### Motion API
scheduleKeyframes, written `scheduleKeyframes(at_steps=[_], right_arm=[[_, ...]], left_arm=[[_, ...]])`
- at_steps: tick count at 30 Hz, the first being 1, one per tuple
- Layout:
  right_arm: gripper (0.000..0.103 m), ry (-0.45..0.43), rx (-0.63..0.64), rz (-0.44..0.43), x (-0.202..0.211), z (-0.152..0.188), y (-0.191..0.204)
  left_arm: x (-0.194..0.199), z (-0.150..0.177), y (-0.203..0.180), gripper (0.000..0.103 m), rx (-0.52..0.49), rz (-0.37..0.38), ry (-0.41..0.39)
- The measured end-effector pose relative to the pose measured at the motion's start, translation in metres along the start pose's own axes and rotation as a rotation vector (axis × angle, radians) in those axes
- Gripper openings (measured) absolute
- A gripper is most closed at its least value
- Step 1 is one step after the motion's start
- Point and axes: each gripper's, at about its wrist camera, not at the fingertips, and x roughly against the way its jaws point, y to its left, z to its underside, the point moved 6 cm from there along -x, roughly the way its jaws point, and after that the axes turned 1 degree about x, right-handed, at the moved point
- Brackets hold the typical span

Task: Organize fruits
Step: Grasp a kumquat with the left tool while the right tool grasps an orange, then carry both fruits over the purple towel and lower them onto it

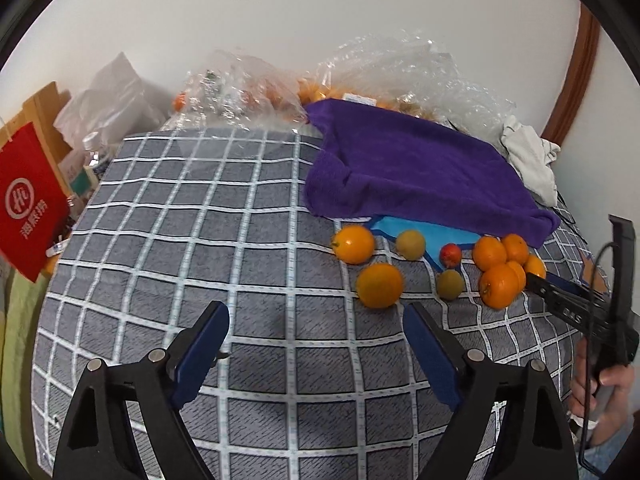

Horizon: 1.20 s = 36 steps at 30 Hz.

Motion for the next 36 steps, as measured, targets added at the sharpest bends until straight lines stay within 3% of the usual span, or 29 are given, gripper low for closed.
scheduleKeyframes(at_steps=[3,10,15,16,36], right_arm=[[0.034,-0.024,0.011,-0.009,-0.001,-0.002,0.0],[0.033,-0.016,0.033,0.007,0.005,0.002,-0.009],[0.033,-0.016,0.022,0.02,0.015,0.008,-0.024],[0.033,-0.019,0.018,0.021,0.018,0.009,-0.027],[0.033,-0.09,0.027,-0.017,0.06,-0.022,-0.02]], left_arm=[[-0.01,0.0,-0.012,0.082,-0.013,0.033,0.024],[-0.042,-0.002,-0.038,0.063,-0.041,0.047,0.084],[-0.057,0.003,-0.044,0.035,-0.028,0.052,0.118],[-0.057,0.003,-0.045,0.033,-0.031,0.047,0.112],[-0.004,-0.021,-0.04,0.033,-0.017,0.009,0.054]])
